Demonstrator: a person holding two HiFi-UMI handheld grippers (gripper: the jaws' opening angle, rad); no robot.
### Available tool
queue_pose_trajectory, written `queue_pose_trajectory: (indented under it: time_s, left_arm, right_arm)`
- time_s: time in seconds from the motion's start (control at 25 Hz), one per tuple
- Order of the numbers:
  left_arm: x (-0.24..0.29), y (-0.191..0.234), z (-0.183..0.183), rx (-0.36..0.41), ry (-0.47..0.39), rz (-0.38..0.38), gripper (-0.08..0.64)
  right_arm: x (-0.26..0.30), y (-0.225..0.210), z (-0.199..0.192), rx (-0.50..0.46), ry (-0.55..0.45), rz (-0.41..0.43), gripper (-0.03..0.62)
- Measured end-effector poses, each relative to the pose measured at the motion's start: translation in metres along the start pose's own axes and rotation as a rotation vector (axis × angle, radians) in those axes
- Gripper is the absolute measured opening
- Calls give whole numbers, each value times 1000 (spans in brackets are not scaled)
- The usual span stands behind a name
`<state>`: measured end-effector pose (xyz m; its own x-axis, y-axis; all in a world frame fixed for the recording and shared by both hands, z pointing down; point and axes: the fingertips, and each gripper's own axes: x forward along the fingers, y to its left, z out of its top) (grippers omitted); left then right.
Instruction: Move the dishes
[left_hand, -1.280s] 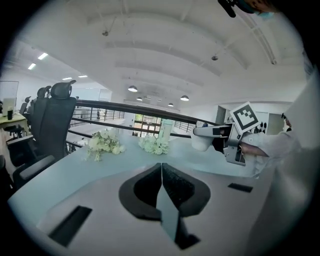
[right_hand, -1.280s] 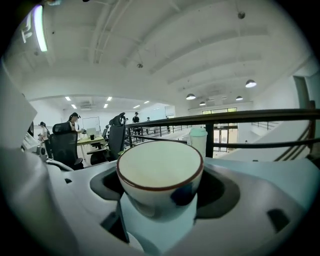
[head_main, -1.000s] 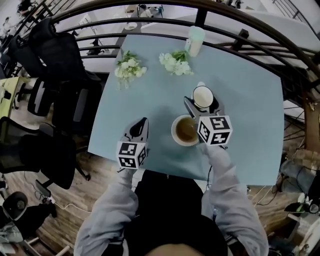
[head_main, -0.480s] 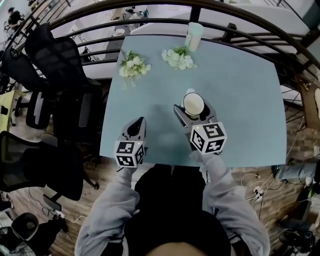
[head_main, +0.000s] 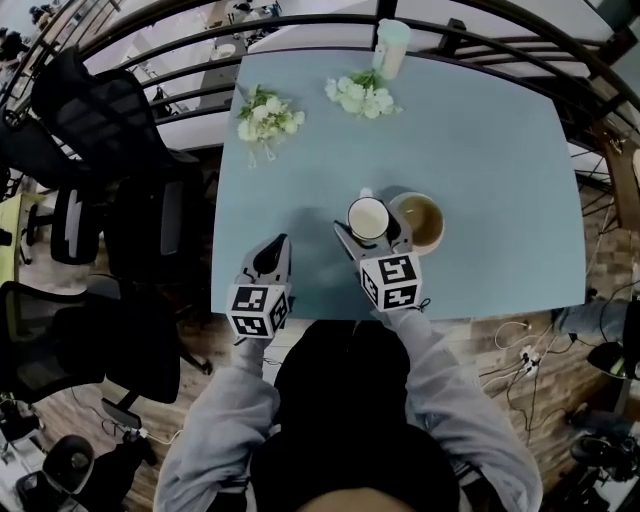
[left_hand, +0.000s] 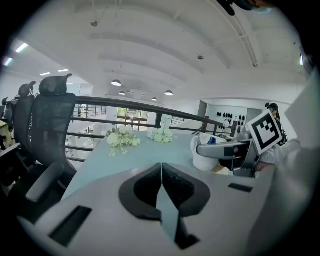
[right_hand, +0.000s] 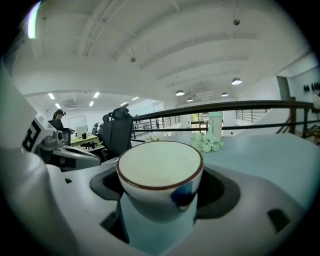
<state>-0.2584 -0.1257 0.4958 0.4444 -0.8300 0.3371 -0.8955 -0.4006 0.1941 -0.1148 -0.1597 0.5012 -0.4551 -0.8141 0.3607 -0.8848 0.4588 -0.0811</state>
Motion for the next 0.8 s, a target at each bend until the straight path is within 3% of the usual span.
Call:
queue_pose_trajectory:
  time_s: [0.4, 0.8]
  left_arm:
    - [1, 15, -24, -4, 37, 23, 17]
    - [1, 16, -38, -32, 75, 36, 17]
  right_arm:
    - [31, 1, -41, -46, 36, -55, 415]
    - [46, 4, -46, -51, 30, -53, 416]
